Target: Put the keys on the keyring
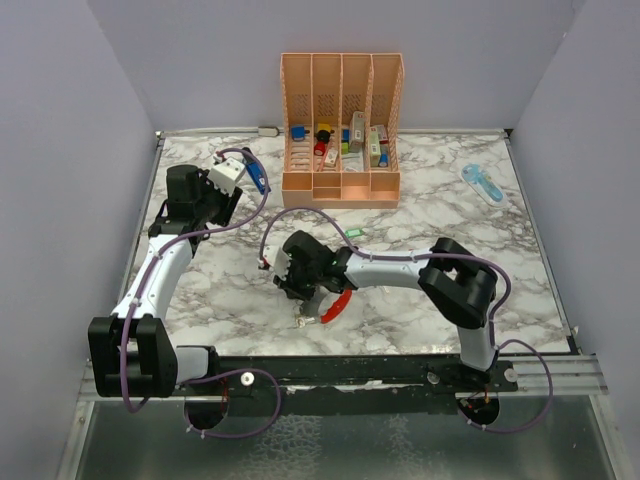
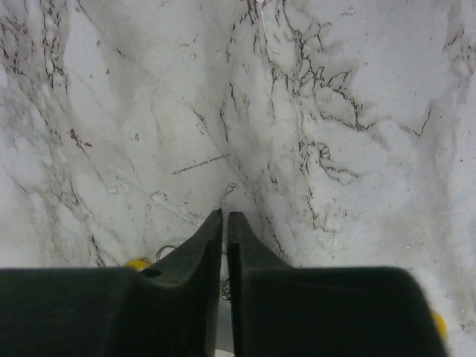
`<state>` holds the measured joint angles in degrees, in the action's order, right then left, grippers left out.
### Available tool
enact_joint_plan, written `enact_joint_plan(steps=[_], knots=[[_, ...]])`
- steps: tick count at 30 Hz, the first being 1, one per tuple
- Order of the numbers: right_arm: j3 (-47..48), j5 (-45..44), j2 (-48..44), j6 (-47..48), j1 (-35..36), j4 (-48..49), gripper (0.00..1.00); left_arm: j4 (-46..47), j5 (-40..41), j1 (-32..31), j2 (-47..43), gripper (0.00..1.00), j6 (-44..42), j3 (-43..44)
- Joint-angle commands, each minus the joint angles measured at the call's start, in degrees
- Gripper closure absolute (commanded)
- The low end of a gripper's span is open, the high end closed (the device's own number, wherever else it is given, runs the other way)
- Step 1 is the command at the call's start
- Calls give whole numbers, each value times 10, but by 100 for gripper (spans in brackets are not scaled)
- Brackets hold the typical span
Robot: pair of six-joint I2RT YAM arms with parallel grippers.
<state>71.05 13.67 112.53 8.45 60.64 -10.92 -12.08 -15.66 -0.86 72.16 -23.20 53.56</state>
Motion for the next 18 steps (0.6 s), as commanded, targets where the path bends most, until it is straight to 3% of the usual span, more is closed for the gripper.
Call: enact_joint_plan(steps=[1,7,12,18], knots=[[19,-1,9,5,-1,-13,99,4,-15,-2,-2,51,5,2],[13,-19,-10,-3,0,-13,99,4,-16,-2,-2,51,6,4],[20,-31,-33,-6,0,-43,84,1,-19,-2,-3,51,6,5],[14,-27,-50,-6,-1,-68,82,1,-22,-2,-3,52,6,4]])
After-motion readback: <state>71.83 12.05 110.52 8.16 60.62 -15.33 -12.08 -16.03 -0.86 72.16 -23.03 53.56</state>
